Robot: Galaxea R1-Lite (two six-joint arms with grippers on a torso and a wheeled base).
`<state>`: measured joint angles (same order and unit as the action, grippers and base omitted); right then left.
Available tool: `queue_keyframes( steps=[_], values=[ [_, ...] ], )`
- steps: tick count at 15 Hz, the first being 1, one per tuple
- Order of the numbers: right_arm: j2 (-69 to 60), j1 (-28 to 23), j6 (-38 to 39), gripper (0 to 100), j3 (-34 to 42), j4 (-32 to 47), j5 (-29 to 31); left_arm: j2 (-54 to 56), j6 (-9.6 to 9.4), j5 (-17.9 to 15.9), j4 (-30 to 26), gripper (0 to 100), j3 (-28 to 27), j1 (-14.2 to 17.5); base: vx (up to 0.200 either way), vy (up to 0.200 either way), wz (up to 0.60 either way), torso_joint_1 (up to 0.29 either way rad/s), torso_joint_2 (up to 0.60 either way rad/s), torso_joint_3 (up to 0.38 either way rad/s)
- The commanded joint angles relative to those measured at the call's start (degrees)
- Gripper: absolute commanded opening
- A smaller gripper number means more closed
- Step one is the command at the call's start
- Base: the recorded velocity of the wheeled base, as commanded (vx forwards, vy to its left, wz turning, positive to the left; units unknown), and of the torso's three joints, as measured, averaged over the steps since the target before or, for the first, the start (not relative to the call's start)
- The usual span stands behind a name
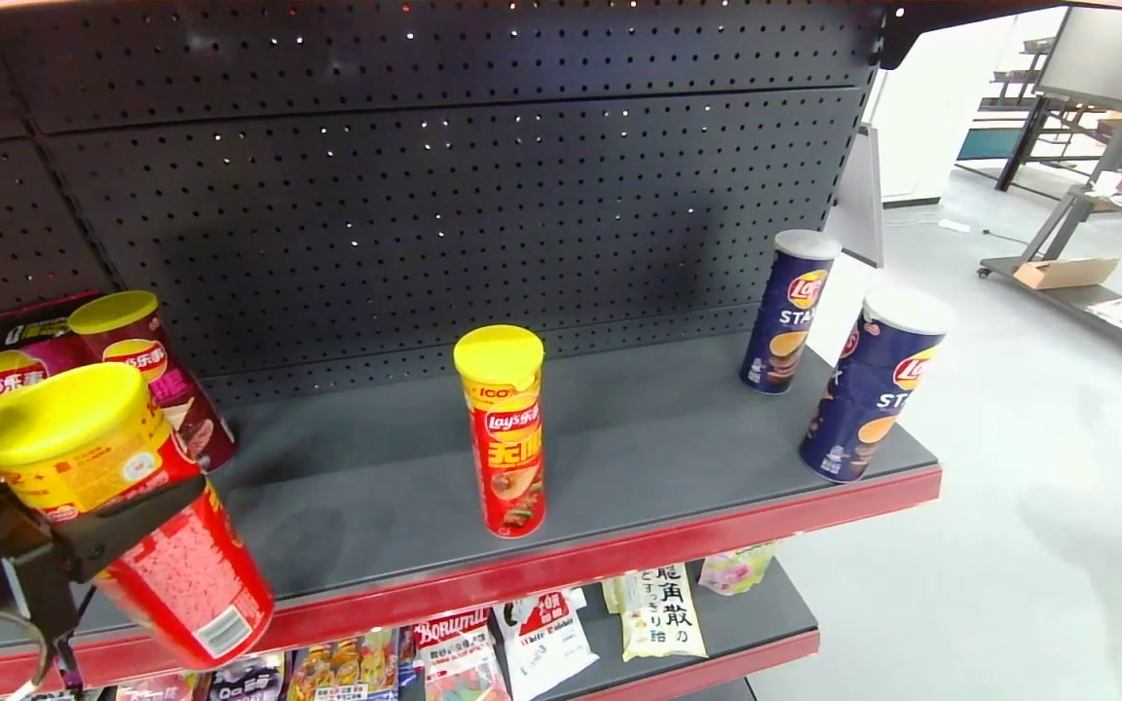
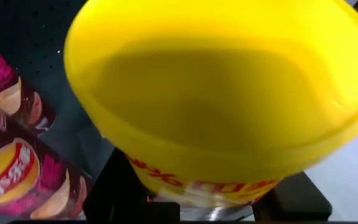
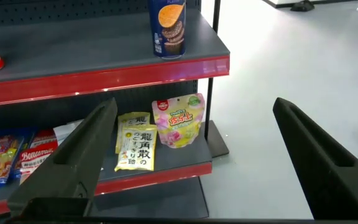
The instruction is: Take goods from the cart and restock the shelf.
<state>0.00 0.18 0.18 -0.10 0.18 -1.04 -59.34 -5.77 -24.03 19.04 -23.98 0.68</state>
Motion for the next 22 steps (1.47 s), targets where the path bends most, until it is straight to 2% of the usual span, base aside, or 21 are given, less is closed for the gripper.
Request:
queue_keyframes(
  steps=[1, 3, 4, 6, 9, 11, 13, 15, 16, 17, 22],
  values=[
    [0.0, 0.0, 0.0, 100, 0.0, 0.0, -0.1, -9.9, -0.12, 0.0, 5.2, 0, -1.1, -2.4, 0.0, 0.0, 0.0, 0.0, 0.0, 0.0],
    [0.0, 0.1, 0.0, 100, 0.0, 0.0, 0.0, -18.5, -0.12, 0.8, 15.4, 0, -1.9, -6.0, 0.0, 0.0, 0.0, 0.0, 0.0, 0.0],
    [0.0, 0.1, 0.0, 100, 0.0, 0.0, 0.0, -21.1, 0.14, 1.6, 18.5, 0, -2.4, -7.6, 0.0, 0.0, 0.0, 0.0, 0.0, 0.0],
    [0.0, 0.0, 0.0, 100, 0.0, 0.0, -0.1, -30.2, 0.4, 5.0, 24.4, 0, -7.6, -11.6, 0.0, 0.0, 0.0, 0.0, 0.0, 0.0],
    [0.0, 0.0, 0.0, 100, 0.0, 0.0, 0.0, -40.0, 1.11, 5.4, 27.2, 0, -17.4, -13.3, 0.0, 0.0, 0.0, 0.0, 0.0, 0.0],
    [0.0, 0.0, 0.0, 100, 0.0, 0.0, 0.0, -45.1, 1.37, 6.0, 28.1, 0, -21.9, -13.6, 0.0, 0.0, 0.0, 0.0, 0.0, 0.0],
    [0.0, 0.1, 0.0, 100, 0.0, 0.0, 0.0, -49.7, 1.37, 6.2, 31.9, 0, -24.4, -14.7, 0.0, 0.0, 0.0, 0.0, 0.0, 0.0],
    [0.0, 0.0, 0.0, 100, 0.0, 0.0, 0.0, -51.2, 1.37, 6.4, 32.8, 0, -25.3, -15.1, 0.0, 0.0, 0.0, 0.0, 0.0, 0.0],
    [0.0, 0.0, 0.0, 100, 0.0, 0.0, 0.0, -54.5, 1.99, 9.5, 32.9, 0, -29.2, -16.2, 0.0, 0.0, 0.0, 0.0, 0.0, 0.0],
    [0.0, 0.1, 0.0, 100, 0.0, 0.0, 0.0, -57.0, 4.1, 12.3, 32.9, 0, -32.8, -18.0, 0.0, 0.0, 0.0, 0.0, 0.0, 0.0],
    [0.0, 0.0, 0.0, 100, 0.0, 0.0, 0.0, -61.4, 4.27, 12.6, 32.7, 0, -38.4, -19.0, 0.0, 0.0, 0.0, 0.0, 0.0, 0.0]
  ],
)
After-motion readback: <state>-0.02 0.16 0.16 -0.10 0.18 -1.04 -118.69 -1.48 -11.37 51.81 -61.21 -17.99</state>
